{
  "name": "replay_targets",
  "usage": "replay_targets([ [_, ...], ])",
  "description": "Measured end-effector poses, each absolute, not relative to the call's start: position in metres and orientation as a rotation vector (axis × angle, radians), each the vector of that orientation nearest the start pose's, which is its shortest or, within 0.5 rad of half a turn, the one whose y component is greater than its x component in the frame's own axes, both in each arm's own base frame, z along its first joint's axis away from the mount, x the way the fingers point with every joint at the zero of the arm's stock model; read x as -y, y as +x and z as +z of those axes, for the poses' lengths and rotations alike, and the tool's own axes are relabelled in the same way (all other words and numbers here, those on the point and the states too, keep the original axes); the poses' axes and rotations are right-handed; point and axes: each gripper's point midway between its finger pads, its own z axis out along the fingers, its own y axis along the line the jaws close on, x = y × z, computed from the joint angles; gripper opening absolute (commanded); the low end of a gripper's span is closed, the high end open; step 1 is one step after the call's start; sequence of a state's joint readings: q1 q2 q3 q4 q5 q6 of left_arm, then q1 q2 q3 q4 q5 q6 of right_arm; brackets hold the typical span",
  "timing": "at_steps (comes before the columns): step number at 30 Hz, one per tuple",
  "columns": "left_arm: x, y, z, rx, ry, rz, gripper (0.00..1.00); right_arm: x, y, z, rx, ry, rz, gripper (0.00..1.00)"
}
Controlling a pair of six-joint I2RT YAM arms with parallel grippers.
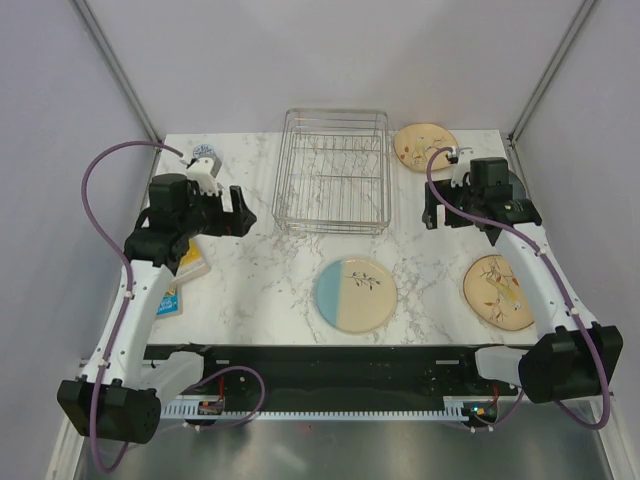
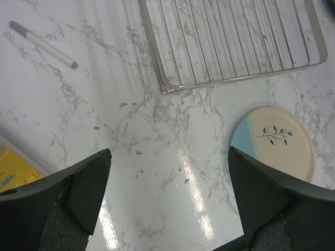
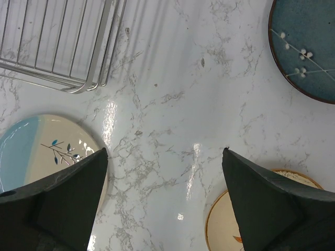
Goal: Load the plates into the dish rack
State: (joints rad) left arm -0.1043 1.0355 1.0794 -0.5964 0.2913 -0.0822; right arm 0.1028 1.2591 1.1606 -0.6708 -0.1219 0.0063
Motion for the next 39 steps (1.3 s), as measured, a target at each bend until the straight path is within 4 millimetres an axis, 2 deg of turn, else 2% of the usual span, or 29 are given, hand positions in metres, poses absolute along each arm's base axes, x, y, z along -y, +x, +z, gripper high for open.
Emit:
replay_targets([
  [3, 0.087, 0.298, 0.236, -2.147, 0.199, -0.431, 1.0, -0.055, 0.333, 0.197, -2.329, -0.169, 0.188, 0.98],
  [7, 0.095, 0.28, 0.215, -2.195, 0.224, -0.501, 1.0, -0.057, 0.324, 0.192, -2.318, -0.198, 0.205, 0.98],
  [10, 0.111, 0.255, 0.196, -2.233, 0.276, -0.61, 0.95, -0.074, 0.298, 0.184, -2.296, -0.312, 0.331, 0.98],
  [13, 0.13, 0.237, 0.194, -2.238, 0.353, -0.73, 0.91, -0.091, 0.269, 0.176, -2.279, -0.412, 0.451, 0.98],
  [16, 0.14, 0.237, 0.192, -2.246, 0.371, -0.797, 0.86, -0.102, 0.26, 0.171, -2.281, -0.464, 0.511, 0.98],
  [19, 0.149, 0.239, 0.18, -2.304, 0.334, -0.883, 0.83, -0.107, 0.259, 0.164, -2.298, -0.482, 0.554, 0.98],
  [21, 0.154, 0.239, 0.164, -2.351, 0.283, -0.945, 0.81, -0.111, 0.259, 0.159, -2.3, -0.498, 0.583, 0.98],
  [26, 0.161, 0.224, 0.104, -2.531, 0.09, -1.066, 0.76, -0.115, 0.26, 0.143, -2.318, -0.511, 0.624, 0.98],
  [29, 0.165, 0.22, 0.077, -2.633, -0.013, -1.1, 0.74, -0.118, 0.263, 0.138, -2.322, -0.516, 0.646, 0.98],
  [34, 0.179, 0.226, 0.053, -2.719, -0.064, -1.132, 0.68, -0.127, 0.265, 0.13, -2.326, -0.477, 0.719, 0.98],
  [39, 0.194, 0.231, 0.038, -2.767, -0.062, -1.162, 0.61, -0.133, 0.254, 0.103, -2.412, -0.345, 0.814, 0.98],
])
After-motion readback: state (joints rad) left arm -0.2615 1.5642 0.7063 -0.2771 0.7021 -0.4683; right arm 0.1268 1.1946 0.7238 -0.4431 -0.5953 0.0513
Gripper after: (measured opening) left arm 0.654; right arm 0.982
